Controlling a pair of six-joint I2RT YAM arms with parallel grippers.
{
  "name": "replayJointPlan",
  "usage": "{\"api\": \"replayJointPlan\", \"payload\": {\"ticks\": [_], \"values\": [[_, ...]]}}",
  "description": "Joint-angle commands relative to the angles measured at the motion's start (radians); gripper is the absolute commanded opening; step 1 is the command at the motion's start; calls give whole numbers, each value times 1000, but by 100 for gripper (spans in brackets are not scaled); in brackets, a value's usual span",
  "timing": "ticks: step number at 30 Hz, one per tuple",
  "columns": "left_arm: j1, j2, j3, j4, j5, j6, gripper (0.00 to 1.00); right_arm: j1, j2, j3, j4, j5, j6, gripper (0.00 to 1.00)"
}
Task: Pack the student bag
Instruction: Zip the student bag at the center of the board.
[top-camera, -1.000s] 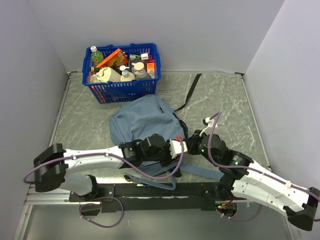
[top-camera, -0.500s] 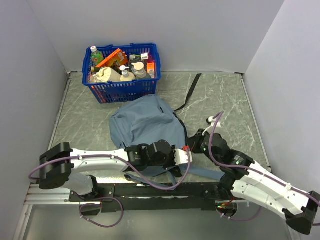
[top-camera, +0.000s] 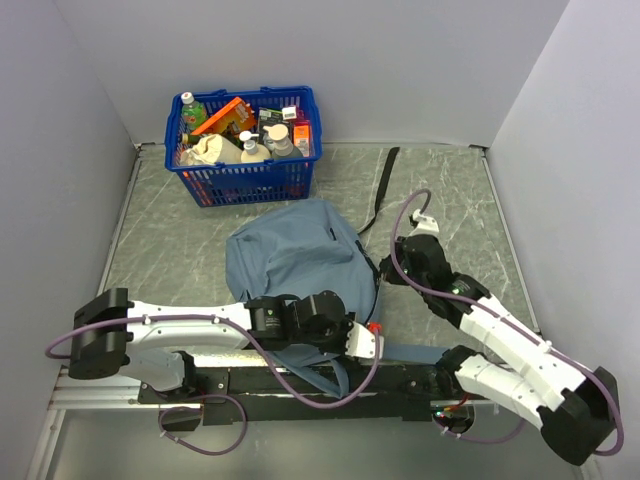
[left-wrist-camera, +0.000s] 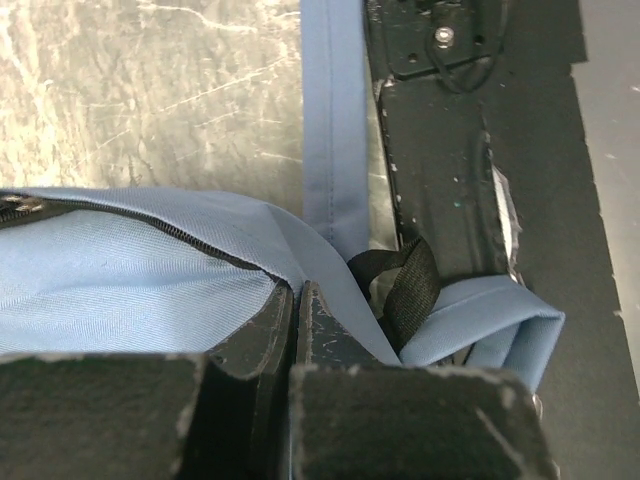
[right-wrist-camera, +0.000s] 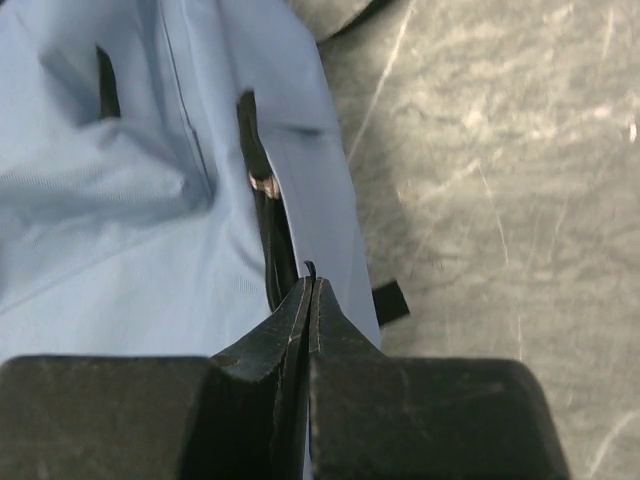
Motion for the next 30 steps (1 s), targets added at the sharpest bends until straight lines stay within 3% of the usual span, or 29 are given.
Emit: {"api": "replayJointPlan", "payload": {"ticks": [1, 10, 18, 20, 21, 24, 27, 30], "values": [[-44, -47, 42, -64, 217, 27, 1, -57, 76, 98, 162, 10, -79, 0], [-48, -40, 85, -153, 315, 84, 1, -103, 323, 186, 289, -71, -98, 0], [-47, -42, 86, -166, 241, 89, 1, -138, 437, 278, 296, -53, -101, 0], [-33, -43, 77, -120, 153, 52, 13, -138, 417, 277, 302, -68, -101, 0], [-18, -42, 88, -121, 140, 47, 39, -137, 400, 261, 314, -65, -101, 0], [109, -10, 156, -153, 137, 17, 69, -161, 403, 269, 312, -79, -96, 0], [241, 33, 284, -288, 149, 35, 98, -198, 455, 324, 294, -111, -97, 0], [355, 13, 358, -362, 169, 70, 96, -219, 519, 417, 257, -154, -102, 0]]}}
